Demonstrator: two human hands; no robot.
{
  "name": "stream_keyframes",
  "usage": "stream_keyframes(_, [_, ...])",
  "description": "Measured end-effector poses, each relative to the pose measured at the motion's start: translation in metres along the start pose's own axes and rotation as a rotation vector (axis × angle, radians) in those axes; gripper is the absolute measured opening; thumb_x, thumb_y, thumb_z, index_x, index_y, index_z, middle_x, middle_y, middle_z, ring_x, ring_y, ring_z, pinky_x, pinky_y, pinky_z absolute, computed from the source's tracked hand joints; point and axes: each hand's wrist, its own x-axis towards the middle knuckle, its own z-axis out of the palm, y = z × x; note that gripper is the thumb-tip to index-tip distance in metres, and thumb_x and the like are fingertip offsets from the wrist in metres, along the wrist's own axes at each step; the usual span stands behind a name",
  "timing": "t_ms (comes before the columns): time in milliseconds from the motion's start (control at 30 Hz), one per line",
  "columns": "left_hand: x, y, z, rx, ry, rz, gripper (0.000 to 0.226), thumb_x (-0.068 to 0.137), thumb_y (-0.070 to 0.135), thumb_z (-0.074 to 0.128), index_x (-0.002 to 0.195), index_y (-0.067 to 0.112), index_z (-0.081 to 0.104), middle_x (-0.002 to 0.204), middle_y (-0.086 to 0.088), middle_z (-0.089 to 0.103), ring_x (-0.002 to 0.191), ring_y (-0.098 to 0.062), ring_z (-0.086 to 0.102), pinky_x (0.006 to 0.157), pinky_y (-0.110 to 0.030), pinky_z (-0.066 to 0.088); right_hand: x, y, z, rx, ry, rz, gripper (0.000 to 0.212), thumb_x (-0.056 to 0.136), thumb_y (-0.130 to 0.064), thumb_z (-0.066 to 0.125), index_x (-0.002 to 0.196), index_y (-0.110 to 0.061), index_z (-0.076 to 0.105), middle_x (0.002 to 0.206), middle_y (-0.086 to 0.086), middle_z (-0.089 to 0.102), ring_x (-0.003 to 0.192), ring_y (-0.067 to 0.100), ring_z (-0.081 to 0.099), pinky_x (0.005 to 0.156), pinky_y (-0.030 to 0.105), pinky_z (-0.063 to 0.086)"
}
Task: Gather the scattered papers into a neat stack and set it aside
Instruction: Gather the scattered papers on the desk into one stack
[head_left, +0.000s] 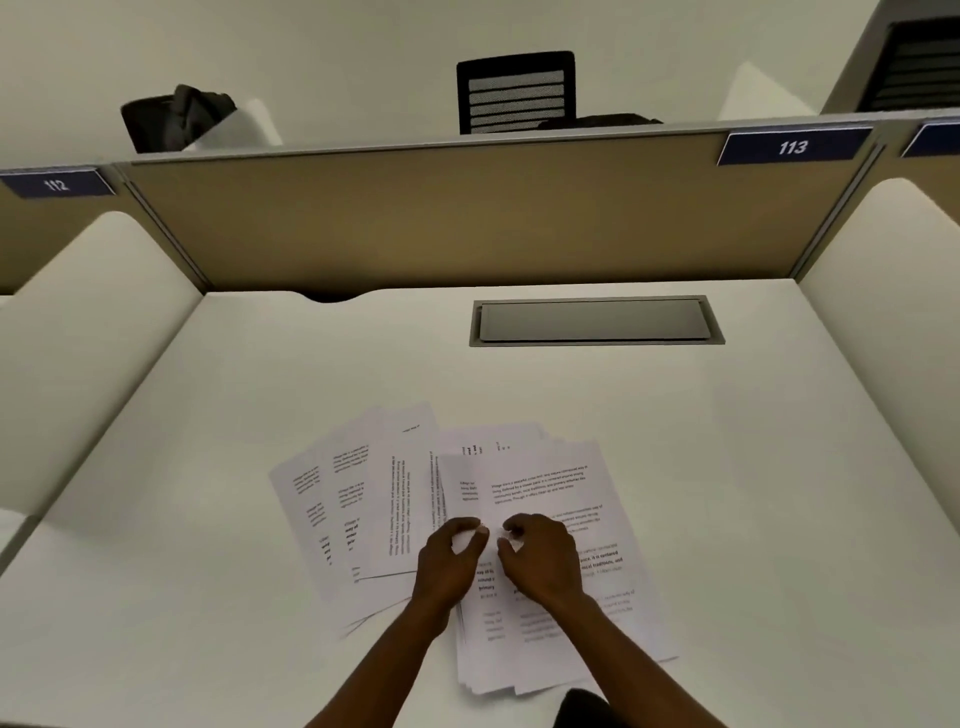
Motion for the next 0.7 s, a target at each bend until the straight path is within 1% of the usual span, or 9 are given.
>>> stream_keyframes(67, [0.002,-0.004,0.001,0.035,0.013,0.007,0.026,0.09,0.026,0.071,0.112,0.034,0.063,0.122,0.011,0.061,0.12,-0.013,0.056,0.1,-0.025,0.045,-0.001,0.002,0.002,-0.02,-0.045,-0.055,0.033,0.087,-0.036,0.061,0.116,-0.022,0.069,0.114,-0.005,0.072,0.103,0.01,0.065,0.096,0.026,0.05])
stream_keyframes(133, [0.002,-0.006,0.003,0.055,0.044,0.018,0.036,0.088,0.019,0.073,0.118,0.031,0.06,0.132,0.004,0.058,0.124,-0.018,0.054,0.099,-0.026,0.045,-0.003,0.003,-0.001,0.079,-0.077,-0.105,0.031,0.088,-0.029,0.063,0.116,-0.019,0.07,0.114,-0.002,0.072,0.102,0.011,0.067,0.096,0.03,0.053])
stream_keyframes(167, [0.002,-0.006,0.003,0.049,0.058,0.02,0.043,0.087,0.016,0.074,0.122,0.031,0.056,0.136,0.0,0.057,0.124,-0.021,0.055,0.096,-0.027,0.049,-0.004,0.004,-0.004,0.147,-0.04,-0.121,0.029,0.088,-0.025,0.064,0.115,-0.018,0.07,0.114,0.0,0.072,0.102,0.012,0.068,0.095,0.032,0.054])
stream_keyframes(233, [0.0,-0.005,0.005,0.031,0.065,0.018,0.065,0.085,0.014,0.075,0.138,0.033,0.041,0.141,-0.008,0.056,0.119,-0.025,0.06,0.093,-0.035,0.057,-0.005,0.013,-0.011,0.193,0.161,-0.102,0.032,0.086,-0.021,0.067,0.117,-0.016,0.068,0.12,0.004,0.068,0.112,0.018,0.063,0.101,0.036,0.05])
stream_keyframes(300, [-0.002,-0.003,0.008,0.043,0.073,0.013,0.092,0.084,0.015,0.076,0.153,0.032,0.017,0.143,-0.01,0.055,0.121,-0.028,0.061,0.098,-0.046,0.056,-0.004,0.028,-0.021,0.097,0.337,0.049,0.048,0.085,-0.028,0.069,0.13,-0.016,0.058,0.14,0.012,0.054,0.134,0.029,0.045,0.111,0.045,0.039])
stream_keyframes(367, [-0.004,-0.002,0.012,0.061,0.09,-0.013,0.107,0.084,0.015,0.077,0.159,0.025,0.001,0.147,-0.008,0.051,0.128,-0.028,0.056,0.105,-0.048,0.05,-0.005,0.045,-0.031,0.012,0.314,0.266,0.07,0.087,-0.044,0.063,0.146,-0.017,0.039,0.157,0.018,0.028,0.148,0.034,0.018,0.119,0.048,0.024])
stream_keyframes(433, [-0.003,-0.002,0.017,0.085,0.1,-0.032,0.105,0.084,0.017,0.077,0.159,0.019,0.004,0.153,-0.008,0.044,0.136,-0.027,0.049,0.111,-0.045,0.044,-0.009,0.057,-0.032,-0.041,0.203,0.327,0.082,0.089,-0.055,0.054,0.153,-0.017,0.021,0.162,0.021,0.009,0.151,0.035,0.002,0.122,0.047,0.013])
stream_keyframes(500, [-0.002,-0.002,0.021,0.122,0.093,-0.014,0.099,0.084,0.019,0.077,0.158,0.015,0.012,0.157,-0.009,0.039,0.141,-0.026,0.042,0.116,-0.042,0.039,-0.015,0.061,-0.026,-0.094,0.132,0.278,0.084,0.09,-0.059,0.049,0.155,-0.017,0.014,0.163,0.021,0.002,0.151,0.034,-0.003,0.124,0.045,0.008])
stream_keyframes(700, [-0.003,0.005,0.029,0.165,0.021,0.065,0.094,0.085,0.02,0.076,0.158,0.013,0.018,0.151,-0.01,0.047,0.135,-0.024,0.049,0.113,-0.042,0.042,-0.015,0.04,-0.017,-0.042,0.051,0.243,0.081,0.09,-0.059,0.047,0.155,-0.022,0.015,0.164,0.014,0.009,0.152,0.028,0.006,0.122,0.043,0.012])
